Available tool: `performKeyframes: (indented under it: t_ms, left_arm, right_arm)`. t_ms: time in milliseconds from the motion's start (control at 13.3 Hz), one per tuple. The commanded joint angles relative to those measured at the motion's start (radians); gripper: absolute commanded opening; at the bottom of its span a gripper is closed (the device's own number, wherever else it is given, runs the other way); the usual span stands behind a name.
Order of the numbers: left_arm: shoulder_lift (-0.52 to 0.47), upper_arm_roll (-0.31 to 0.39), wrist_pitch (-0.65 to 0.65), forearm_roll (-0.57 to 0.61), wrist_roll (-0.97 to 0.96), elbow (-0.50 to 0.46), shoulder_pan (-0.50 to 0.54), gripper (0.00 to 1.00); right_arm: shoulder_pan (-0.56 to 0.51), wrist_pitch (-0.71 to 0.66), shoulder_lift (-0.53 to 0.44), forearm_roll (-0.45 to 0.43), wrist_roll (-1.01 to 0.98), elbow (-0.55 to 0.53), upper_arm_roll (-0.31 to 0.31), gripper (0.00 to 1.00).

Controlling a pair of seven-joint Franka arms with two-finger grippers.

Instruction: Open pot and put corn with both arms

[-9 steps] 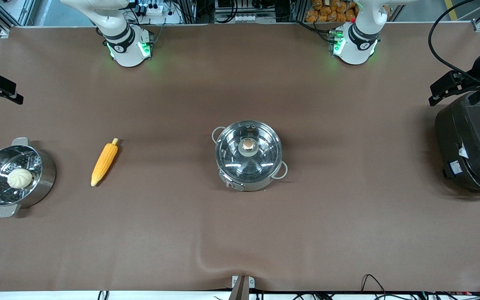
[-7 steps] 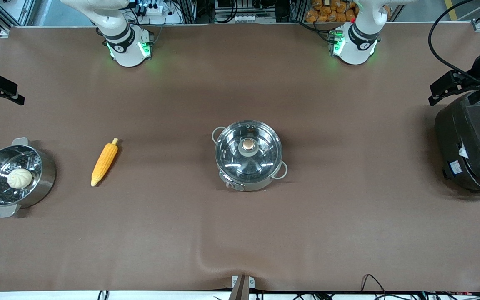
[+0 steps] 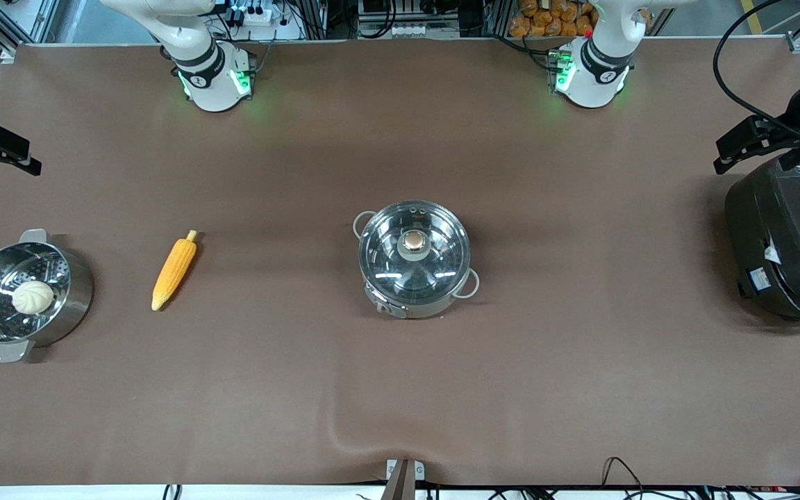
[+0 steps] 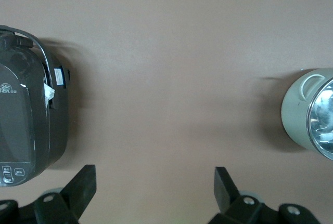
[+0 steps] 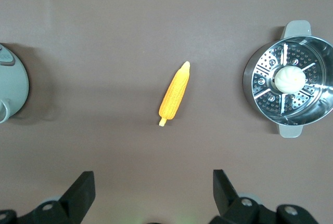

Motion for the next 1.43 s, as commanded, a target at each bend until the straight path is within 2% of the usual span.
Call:
performKeyframes:
  t_ms: [0,226,451,827,1053,1203,1353]
  left_arm:
    - [0.019,-0.005,-0.012,0.019,-0.024,0.029,-0.012,1.00]
    - [0.102,-0.060,0.037,0.001,-0.042,0.067,-0.040,1.00]
    - [0.163,-0.103,0.111,-0.019,-0.193,0.081,-0.098,1.00]
    - [0.320,-0.105,0.152,-0.011,-0.568,0.170,-0.320,1.00]
    - [0.410,-0.094,0.218,-0.001,-0.750,0.187,-0.455,1.00]
    - [0.452,-0.094,0.263,0.001,-0.806,0.187,-0.498,1.00]
    - [0.495,-0.092,0.281,0.028,-0.818,0.188,-0.544,1.00]
  right_arm:
    - [0.004,-0.004,0.013,-0.007,0.000,0.007,0.004,1.00]
    - [0.002,-0.010,0.013,-0.007,-0.009,0.004,0.005,1.00]
    - [0.004,-0.016,0.012,-0.007,-0.007,0.003,0.005,1.00]
    - [0.005,-0.013,0.013,-0.007,-0.007,0.004,0.005,1.00]
    - [0.005,-0.014,0.013,-0.007,-0.007,0.000,0.005,1.00]
    - [0.011,0.001,0.025,-0.006,-0.010,-0.008,0.007,1.00]
    - [0.042,0.073,0.065,-0.012,-0.009,-0.031,0.005,1.00]
